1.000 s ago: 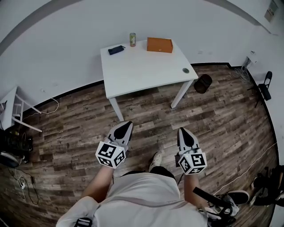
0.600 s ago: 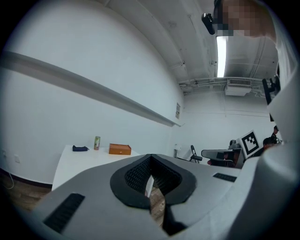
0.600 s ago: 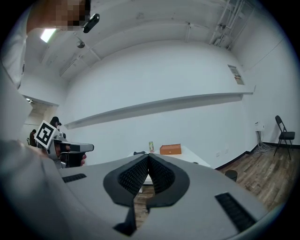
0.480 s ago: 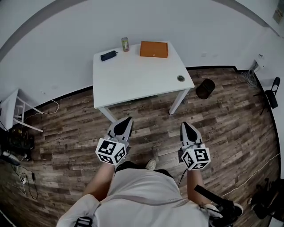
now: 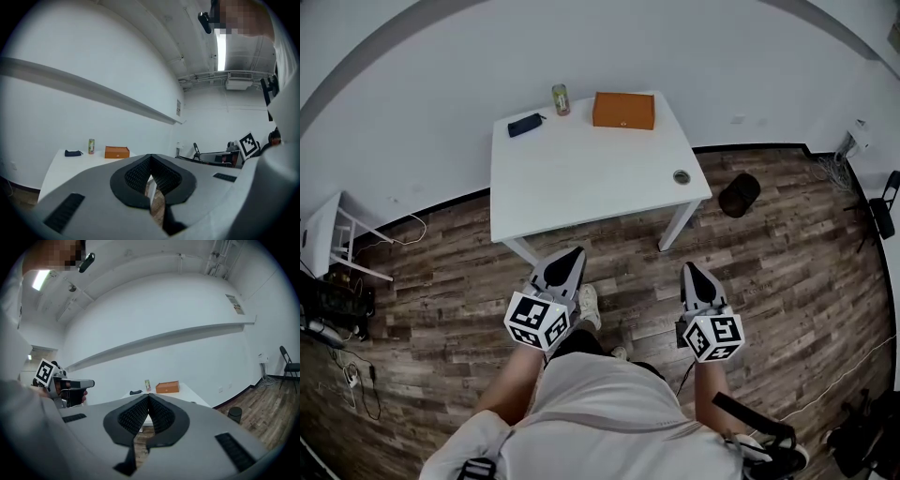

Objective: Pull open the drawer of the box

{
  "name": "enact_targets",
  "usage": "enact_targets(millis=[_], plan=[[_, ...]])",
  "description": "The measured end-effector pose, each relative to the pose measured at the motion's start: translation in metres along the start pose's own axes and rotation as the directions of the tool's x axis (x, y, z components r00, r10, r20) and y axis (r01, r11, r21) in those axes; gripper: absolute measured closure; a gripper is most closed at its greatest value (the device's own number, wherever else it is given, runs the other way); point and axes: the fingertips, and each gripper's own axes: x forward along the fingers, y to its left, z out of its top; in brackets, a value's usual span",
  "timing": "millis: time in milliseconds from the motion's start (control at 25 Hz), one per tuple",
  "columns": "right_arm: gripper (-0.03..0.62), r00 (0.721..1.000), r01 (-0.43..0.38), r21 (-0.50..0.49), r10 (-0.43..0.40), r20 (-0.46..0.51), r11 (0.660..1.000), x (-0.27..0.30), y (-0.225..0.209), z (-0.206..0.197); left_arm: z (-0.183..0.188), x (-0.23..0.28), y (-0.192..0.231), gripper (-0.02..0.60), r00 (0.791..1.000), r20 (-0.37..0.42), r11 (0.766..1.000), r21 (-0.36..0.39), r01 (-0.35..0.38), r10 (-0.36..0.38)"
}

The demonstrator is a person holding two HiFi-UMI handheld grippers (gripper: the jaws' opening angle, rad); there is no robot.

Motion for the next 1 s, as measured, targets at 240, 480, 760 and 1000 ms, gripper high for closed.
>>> enact_targets(millis=[240, 480, 760, 1000], plan=[[0.592, 1.000, -0.008, -0.009, 0.008, -0.011, 1.000, 0.045, -0.020, 0.007, 0.006, 0.040, 0.033, 0.571, 1.000, 0.012, 0.999, -0.038, -0.016, 0.017], [0.592, 1.000, 0.000, -0.017, 0.000, -0.016, 1.000, 0.105, -0.036, 0.022, 0.019, 0.091, 0.080, 0.571, 1.000, 0.011, 0.999, -0.050, -0.013, 0.014], [0.592, 0.998, 0.051, 0.001, -0.050, -0.029, 0.999, 0.194, -0.058, 0.038, 0.035, 0.163, 0.151, 0.571, 1.000, -0.016, 0.998, -0.065, 0.015, -0.017], [0.592, 0.996, 0.088, -0.017, -0.088, -0.027, 0.996, 0.273, -0.068, 0.056, 0.041, 0.214, 0.224, 0.571, 0.999, -0.050, 0.999, -0.047, -0.011, 0.009]])
